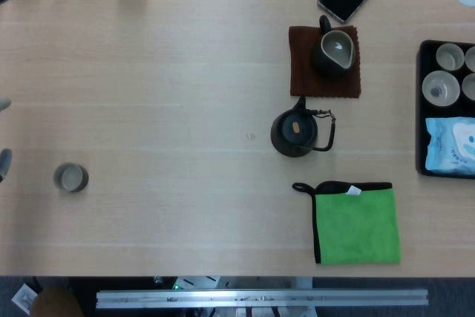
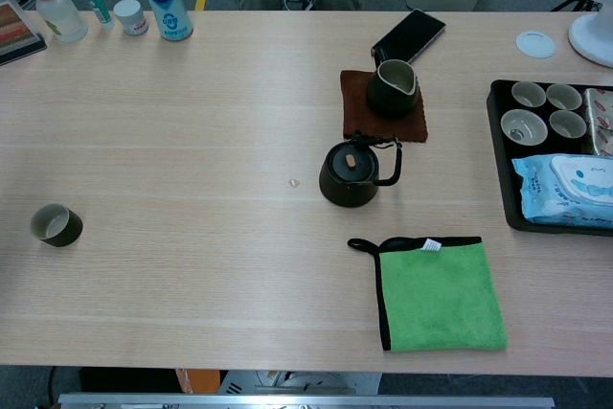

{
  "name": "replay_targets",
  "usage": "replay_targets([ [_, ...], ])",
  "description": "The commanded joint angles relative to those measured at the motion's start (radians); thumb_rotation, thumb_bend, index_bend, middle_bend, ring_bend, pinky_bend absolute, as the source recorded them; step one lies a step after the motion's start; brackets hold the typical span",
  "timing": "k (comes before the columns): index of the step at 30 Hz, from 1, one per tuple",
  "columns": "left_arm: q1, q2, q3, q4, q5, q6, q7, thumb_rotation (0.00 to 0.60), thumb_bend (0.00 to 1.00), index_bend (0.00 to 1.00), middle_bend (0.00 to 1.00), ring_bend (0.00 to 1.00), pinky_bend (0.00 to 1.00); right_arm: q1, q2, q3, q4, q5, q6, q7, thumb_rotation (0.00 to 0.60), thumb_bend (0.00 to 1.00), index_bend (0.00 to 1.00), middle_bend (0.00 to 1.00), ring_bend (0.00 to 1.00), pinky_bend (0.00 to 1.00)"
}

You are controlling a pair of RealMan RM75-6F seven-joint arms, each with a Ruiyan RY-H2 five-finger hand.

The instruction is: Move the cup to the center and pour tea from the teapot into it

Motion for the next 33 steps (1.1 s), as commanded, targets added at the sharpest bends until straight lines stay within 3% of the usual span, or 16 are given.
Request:
replay_targets([
  [1, -0.001, 0.001, -0.002, 0.0, -0.004, -0.001, 0.002, 0.6, 0.34, 0.21, 0.19, 0.1, 0.03, 0.041, 0.007, 0.013, -0.025, -0.01, -0.043, -0.028, 0.6, 0.0, 0.18, 0.23, 0.05, 0.0],
  [11, -0.009, 0.003, -0.007, -0.003, -0.022, -0.015, 0.003, 0.6, 0.34, 0.21, 0.19, 0.11, 0.03, 0.172, -0.04, 0.041, -0.073, -0.009, -0.197, -0.086, 0.6, 0.0, 0.18, 0.31, 0.19, 0.07],
  [21, -0.007, -0.004, -0.004, -0.005, -0.021, -0.012, 0.01, 0.6, 0.34, 0.21, 0.19, 0.11, 0.03, 0.295, -0.12, 0.055, -0.063, 0.066, -0.381, -0.151, 0.6, 0.0, 0.18, 0.32, 0.19, 0.08],
  [33, -0.006, -0.005, -0.004, 0.007, -0.028, -0.015, -0.011, 0.6, 0.34, 0.21, 0.19, 0.11, 0.03, 0.36, -0.221, 0.05, -0.024, 0.149, -0.461, -0.211, 0.6, 0.0, 0.18, 0.32, 0.19, 0.08],
])
